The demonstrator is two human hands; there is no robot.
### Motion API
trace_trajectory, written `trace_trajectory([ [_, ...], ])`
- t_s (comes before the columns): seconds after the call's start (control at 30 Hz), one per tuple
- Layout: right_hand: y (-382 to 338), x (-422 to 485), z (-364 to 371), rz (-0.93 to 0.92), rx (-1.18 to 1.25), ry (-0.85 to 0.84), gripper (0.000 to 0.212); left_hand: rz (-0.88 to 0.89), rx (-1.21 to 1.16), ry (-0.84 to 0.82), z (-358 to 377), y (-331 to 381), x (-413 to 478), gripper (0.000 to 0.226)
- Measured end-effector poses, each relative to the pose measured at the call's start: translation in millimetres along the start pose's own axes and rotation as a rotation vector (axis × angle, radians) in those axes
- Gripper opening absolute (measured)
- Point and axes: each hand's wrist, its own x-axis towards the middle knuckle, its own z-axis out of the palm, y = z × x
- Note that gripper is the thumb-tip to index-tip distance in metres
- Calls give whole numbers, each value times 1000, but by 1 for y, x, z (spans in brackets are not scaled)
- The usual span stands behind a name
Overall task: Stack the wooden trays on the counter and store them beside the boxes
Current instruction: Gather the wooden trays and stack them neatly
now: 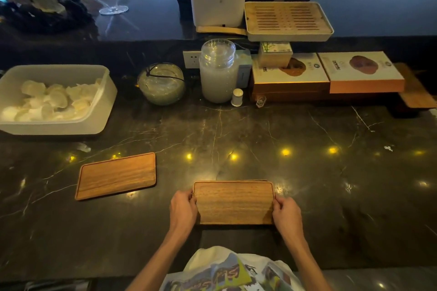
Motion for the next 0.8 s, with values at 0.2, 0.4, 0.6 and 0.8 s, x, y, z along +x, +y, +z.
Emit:
trace_trajectory([
  [0.2,-5,3,4,-11,-5,27,22,-48,3,2,9,-9,6,13],
  [0.4,-4,4,6,-41,-23,26,23,-95,-3,-4,9,-10,4,10],
  [0.6,-2,4,8,-55,-25,30,22,-105,24,-6,10,-12,8,16],
  [0.8,-1,5,9,-62,-65,54,22,-114,28,-7,11,-16,9,18],
])
